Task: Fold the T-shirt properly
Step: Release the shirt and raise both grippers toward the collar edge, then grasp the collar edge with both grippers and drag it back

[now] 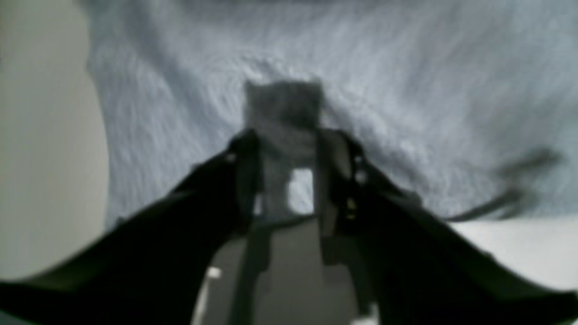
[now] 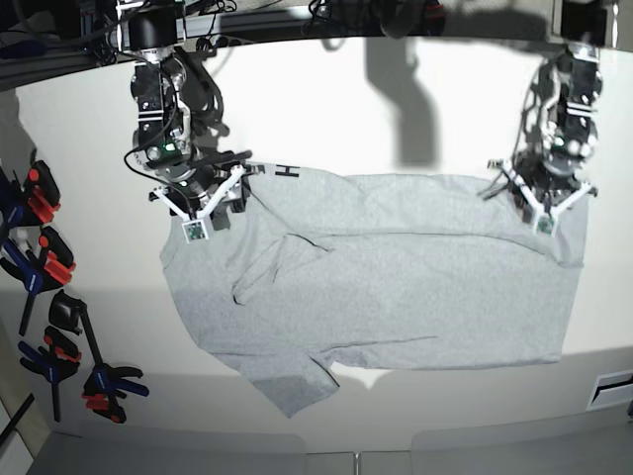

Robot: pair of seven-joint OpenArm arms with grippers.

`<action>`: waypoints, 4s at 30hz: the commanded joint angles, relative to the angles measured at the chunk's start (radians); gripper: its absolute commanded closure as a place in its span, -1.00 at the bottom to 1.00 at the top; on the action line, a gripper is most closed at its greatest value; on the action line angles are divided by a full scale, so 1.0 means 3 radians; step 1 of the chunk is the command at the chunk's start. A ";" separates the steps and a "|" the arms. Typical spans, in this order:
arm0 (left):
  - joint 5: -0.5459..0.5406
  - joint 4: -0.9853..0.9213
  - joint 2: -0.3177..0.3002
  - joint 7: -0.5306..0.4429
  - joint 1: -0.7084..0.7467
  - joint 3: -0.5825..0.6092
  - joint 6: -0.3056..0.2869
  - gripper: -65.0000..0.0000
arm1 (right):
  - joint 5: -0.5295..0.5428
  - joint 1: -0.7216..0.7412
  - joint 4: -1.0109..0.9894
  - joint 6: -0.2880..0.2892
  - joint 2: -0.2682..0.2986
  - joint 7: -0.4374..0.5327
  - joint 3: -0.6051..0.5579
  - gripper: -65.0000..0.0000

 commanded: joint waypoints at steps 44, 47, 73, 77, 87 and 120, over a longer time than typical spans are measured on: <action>-0.0360 0.0131 -0.0131 0.0514 0.0852 -0.0023 -0.0270 0.23 | -0.0225 -0.0615 -0.0045 -0.0031 0.0407 -0.0542 -0.0004 0.03; -0.0360 0.0212 -0.0083 0.0511 0.1045 -0.0023 -0.0270 0.23 | -0.0217 -0.0759 -0.0043 -0.0042 0.0476 -0.0563 -0.0004 0.03; 0.0178 0.1015 0.0356 0.0523 0.2099 -0.0023 -0.0043 0.23 | -0.0827 -0.2140 0.0950 -0.0600 0.0565 -0.0584 0.0008 0.03; 0.0415 0.1041 0.0356 0.0652 0.2093 -0.0023 -0.0042 0.23 | -0.0877 -0.2144 0.0950 -0.0707 0.0665 -0.0589 0.0095 0.03; 0.0439 0.1408 0.0356 0.0923 0.2092 -0.0022 -0.0043 0.23 | -0.0862 -0.2136 0.0950 -0.0715 0.0801 -0.0590 0.0365 0.03; 0.0605 0.1989 0.0356 0.0851 0.2060 -0.0023 0.0057 0.22 | -0.0739 -0.1943 0.1489 -0.0715 0.0791 -0.0577 0.0365 0.03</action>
